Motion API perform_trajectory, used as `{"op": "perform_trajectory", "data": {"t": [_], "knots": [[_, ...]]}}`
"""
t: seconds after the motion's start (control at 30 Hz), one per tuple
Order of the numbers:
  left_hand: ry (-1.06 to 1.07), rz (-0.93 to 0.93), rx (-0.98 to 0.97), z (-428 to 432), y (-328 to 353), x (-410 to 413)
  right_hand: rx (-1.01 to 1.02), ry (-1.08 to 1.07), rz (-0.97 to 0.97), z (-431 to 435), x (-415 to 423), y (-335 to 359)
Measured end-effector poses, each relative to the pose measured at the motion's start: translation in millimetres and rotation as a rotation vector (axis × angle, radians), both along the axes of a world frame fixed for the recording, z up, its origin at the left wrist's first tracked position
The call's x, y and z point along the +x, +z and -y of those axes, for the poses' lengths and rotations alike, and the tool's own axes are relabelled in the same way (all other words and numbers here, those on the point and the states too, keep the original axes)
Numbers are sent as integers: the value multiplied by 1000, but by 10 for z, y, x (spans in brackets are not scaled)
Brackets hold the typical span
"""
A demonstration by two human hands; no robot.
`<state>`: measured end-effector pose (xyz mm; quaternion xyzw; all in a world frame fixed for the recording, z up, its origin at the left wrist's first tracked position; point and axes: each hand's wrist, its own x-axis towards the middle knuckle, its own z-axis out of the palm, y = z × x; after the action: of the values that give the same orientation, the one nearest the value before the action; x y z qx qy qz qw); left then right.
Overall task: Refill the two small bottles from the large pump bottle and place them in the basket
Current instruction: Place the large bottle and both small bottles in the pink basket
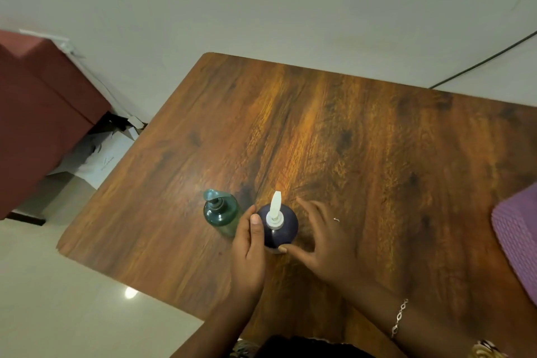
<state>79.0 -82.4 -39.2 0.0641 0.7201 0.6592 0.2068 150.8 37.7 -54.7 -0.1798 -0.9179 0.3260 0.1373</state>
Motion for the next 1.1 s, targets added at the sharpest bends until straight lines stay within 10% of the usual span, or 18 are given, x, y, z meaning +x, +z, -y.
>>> {"op": "perform_trajectory", "data": {"t": [1.1], "knots": [[-237,-18,224,-489,624,131,-73,-100,-4,-528,231,854]]}}
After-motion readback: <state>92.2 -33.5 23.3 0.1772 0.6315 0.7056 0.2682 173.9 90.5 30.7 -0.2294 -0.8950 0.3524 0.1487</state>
